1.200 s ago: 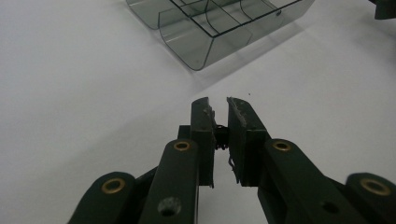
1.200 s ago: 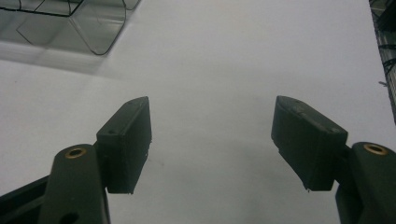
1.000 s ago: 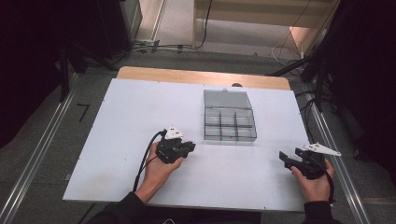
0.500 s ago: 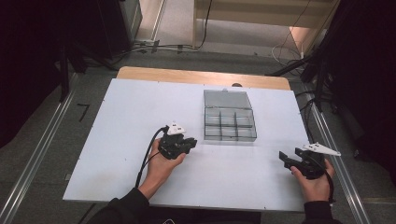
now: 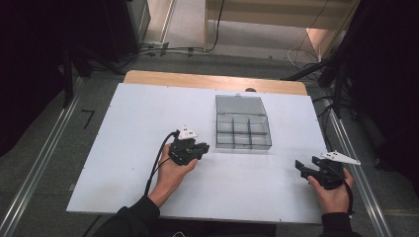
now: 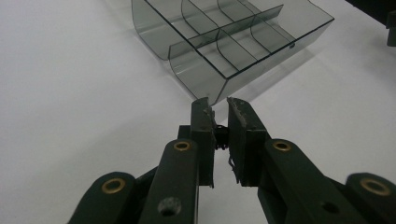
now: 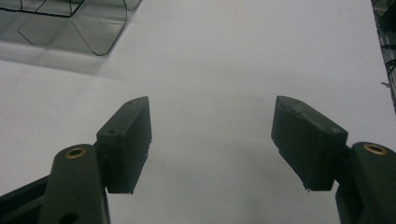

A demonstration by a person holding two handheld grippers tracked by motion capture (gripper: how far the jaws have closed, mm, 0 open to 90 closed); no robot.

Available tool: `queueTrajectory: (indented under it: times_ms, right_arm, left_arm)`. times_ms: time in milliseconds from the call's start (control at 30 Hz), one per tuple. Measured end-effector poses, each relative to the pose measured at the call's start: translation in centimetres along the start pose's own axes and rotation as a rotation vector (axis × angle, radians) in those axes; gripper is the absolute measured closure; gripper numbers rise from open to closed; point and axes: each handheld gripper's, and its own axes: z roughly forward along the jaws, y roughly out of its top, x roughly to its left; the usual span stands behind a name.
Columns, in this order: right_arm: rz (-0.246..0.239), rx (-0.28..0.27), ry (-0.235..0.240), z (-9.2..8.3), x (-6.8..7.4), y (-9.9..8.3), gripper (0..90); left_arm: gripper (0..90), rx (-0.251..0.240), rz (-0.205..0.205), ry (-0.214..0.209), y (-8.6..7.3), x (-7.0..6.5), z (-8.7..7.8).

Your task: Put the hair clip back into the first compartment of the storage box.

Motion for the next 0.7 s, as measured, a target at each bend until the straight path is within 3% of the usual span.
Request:
queueTrajectory:
  times_ms: [700]
  right_arm:
    - [0.0, 0.001, 0.005, 0.1, 0.0, 0.0, 27.2]
  left_arm:
    - [82.2, -0.015, -0.001, 0.005, 1.8, -0.3, 1.1]
